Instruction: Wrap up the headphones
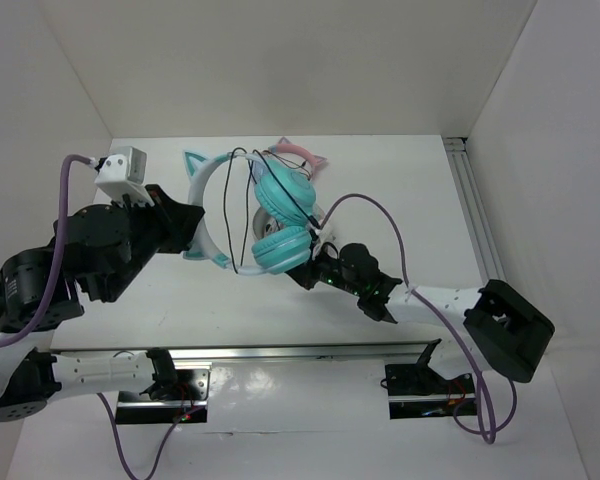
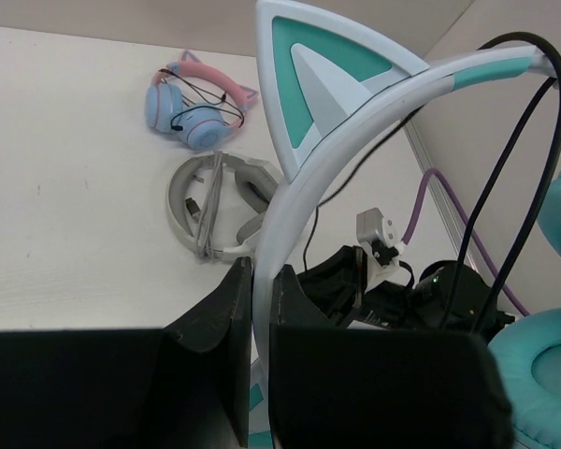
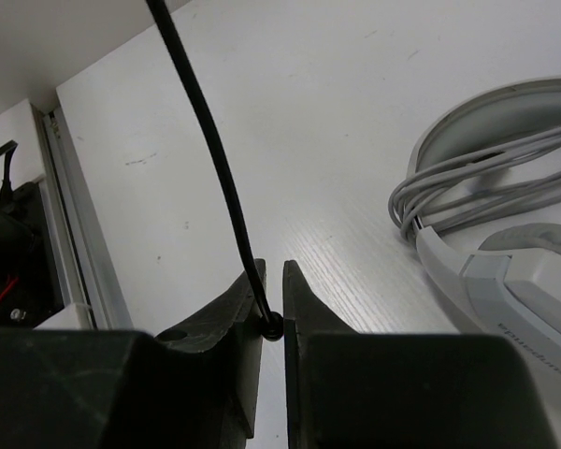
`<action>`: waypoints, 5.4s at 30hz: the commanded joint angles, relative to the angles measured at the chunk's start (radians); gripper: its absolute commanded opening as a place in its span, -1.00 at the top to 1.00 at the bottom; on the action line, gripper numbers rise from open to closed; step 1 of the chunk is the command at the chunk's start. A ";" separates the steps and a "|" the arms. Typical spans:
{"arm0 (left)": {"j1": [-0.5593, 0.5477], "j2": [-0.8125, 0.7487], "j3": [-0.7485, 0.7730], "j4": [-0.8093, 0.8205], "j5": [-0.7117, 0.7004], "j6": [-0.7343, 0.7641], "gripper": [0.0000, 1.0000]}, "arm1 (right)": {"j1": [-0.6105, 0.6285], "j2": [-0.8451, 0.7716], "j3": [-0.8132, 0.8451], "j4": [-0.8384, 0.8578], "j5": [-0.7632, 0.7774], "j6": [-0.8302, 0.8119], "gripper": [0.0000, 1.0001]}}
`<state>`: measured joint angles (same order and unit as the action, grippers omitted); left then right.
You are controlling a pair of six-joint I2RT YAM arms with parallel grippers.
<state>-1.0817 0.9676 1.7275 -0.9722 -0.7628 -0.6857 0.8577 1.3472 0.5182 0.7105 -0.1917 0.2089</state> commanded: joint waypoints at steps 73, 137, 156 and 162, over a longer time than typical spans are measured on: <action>0.049 0.014 -0.490 -0.025 0.503 0.517 1.00 | 0.935 0.012 0.638 -1.165 1.526 -0.430 0.92; 0.425 0.255 -0.330 -0.011 0.579 0.509 1.00 | 0.926 -0.168 0.916 -1.852 1.732 0.409 -1.00; 1.181 0.741 -0.022 0.247 0.546 0.209 1.00 | 0.917 -0.137 0.700 -1.409 1.542 0.206 -1.00; 1.293 1.046 0.208 0.247 0.579 0.103 1.00 | 0.917 -0.080 0.730 -1.493 1.494 0.270 -1.00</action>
<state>0.1688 1.9480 1.8378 -0.7761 -0.2035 -0.4816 1.7775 1.2575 1.2217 -0.7937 1.3117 0.4332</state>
